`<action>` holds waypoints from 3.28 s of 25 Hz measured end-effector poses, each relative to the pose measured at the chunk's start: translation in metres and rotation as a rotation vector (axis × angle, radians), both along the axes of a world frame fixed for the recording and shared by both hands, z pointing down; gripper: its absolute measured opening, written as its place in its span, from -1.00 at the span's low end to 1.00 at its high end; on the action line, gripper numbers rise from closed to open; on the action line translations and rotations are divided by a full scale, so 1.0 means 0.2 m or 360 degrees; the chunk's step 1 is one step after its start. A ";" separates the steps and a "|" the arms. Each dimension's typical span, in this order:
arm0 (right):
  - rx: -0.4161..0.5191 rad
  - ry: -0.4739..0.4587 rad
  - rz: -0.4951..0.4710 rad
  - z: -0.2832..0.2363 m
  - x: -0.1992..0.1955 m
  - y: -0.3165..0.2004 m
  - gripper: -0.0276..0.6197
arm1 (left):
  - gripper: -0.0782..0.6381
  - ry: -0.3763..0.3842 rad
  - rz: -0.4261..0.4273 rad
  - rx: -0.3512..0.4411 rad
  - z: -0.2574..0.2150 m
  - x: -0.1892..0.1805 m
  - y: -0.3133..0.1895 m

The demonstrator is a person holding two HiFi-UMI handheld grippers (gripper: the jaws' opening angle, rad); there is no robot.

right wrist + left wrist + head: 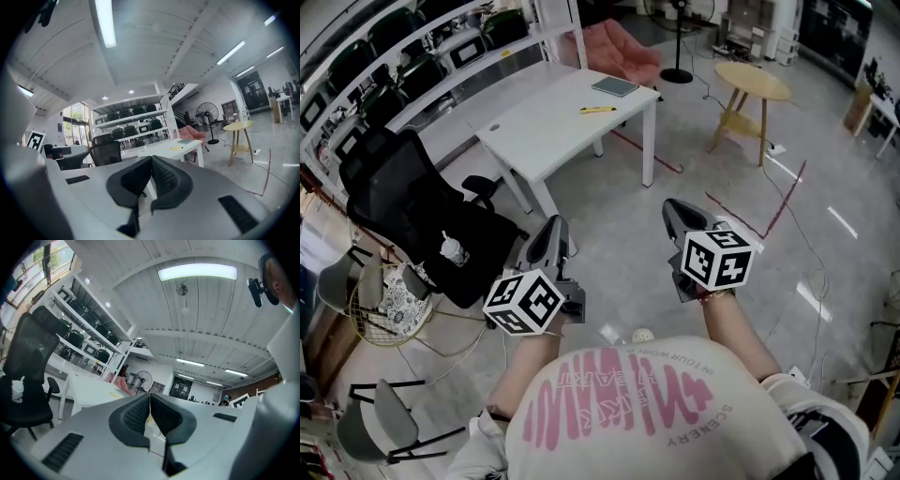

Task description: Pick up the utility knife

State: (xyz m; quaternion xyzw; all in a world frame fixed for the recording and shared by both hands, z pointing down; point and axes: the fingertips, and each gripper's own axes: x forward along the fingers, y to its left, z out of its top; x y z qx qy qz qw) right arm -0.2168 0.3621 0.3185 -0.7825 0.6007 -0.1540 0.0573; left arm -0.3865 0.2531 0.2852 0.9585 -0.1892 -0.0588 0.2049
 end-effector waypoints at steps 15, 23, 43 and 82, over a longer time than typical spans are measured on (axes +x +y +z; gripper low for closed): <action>0.0046 -0.0023 -0.0123 -0.05 0.64 -0.56 -0.87 | -0.71 0.0017 -0.0121 0.0050 0.01 0.55 -0.51; -0.0005 -0.0055 -0.0124 0.04 0.90 -0.74 -0.87 | -0.71 -0.0003 -0.0115 -0.0007 0.11 0.82 -0.69; -0.0135 -0.0315 -0.0128 0.40 1.21 -1.13 -0.87 | -0.71 -0.0134 -0.0161 -0.0165 0.38 1.10 -1.11; -0.0074 -0.0334 -0.0372 0.41 2.71 -3.53 -0.87 | -0.71 0.0019 -0.0167 -0.0161 0.35 2.62 -3.24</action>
